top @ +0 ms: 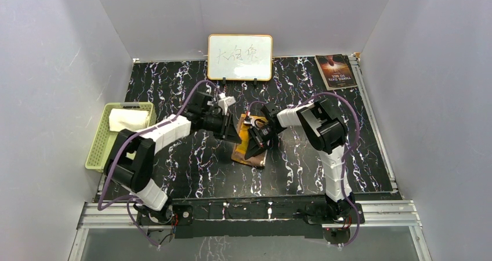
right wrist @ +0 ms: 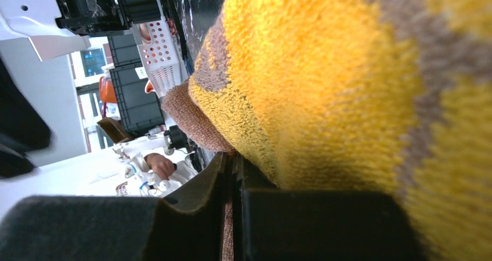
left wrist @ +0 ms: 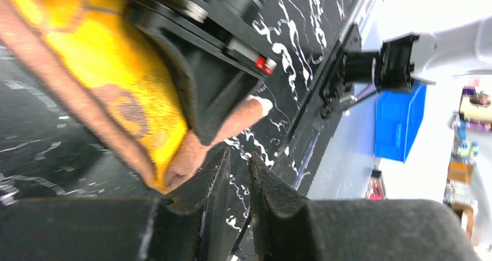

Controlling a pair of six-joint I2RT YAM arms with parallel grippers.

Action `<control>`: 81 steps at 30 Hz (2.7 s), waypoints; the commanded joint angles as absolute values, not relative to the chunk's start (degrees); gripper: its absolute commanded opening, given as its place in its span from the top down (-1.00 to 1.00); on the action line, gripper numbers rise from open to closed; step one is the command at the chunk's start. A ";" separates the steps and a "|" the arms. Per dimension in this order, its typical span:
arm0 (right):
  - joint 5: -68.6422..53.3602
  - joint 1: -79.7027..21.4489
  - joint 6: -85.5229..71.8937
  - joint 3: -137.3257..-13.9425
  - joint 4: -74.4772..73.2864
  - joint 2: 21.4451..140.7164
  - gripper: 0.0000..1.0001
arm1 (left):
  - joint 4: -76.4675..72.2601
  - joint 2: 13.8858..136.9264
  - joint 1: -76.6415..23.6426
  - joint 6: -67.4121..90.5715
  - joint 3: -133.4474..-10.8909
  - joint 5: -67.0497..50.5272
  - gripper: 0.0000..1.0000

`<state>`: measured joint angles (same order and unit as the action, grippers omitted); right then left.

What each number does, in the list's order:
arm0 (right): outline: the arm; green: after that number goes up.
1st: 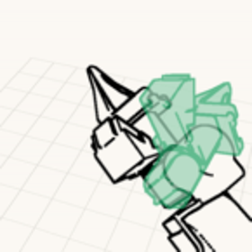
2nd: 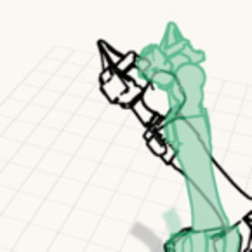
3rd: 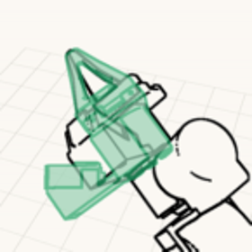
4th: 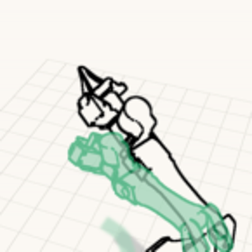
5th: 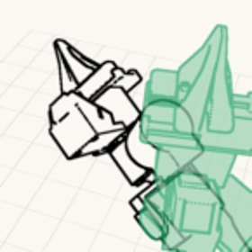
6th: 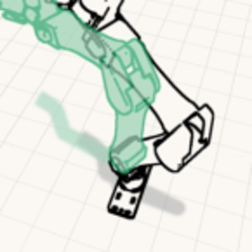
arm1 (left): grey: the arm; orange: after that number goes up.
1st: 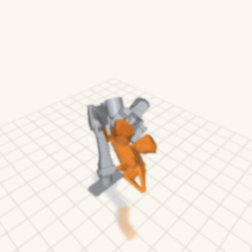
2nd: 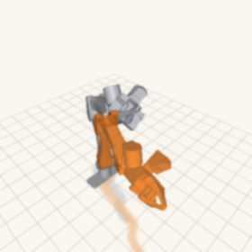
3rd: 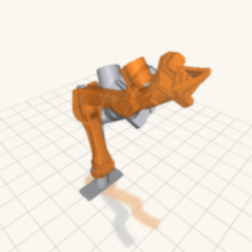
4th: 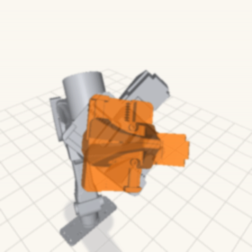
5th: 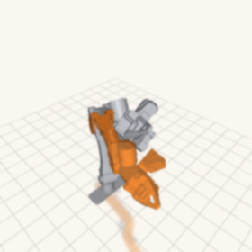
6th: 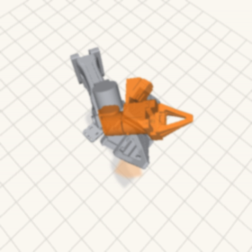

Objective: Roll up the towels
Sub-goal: Roll the towel at the center of the board.

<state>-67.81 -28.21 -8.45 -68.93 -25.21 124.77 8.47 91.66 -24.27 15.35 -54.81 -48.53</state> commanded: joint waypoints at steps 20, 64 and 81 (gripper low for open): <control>-52.93 -25.93 -0.90 -68.97 -27.59 130.70 1.00 | -4.80 97.64 -32.28 18.39 -44.51 -40.15 1.00; -4.13 -50.16 31.85 -33.50 7.25 64.62 -0.96 | -9.16 105.87 -28.19 20.74 -42.99 -30.70 1.00; -2.05 -55.27 49.64 -30.53 4.19 74.19 -0.42 | -8.36 105.85 -28.17 20.57 -43.18 -29.71 1.00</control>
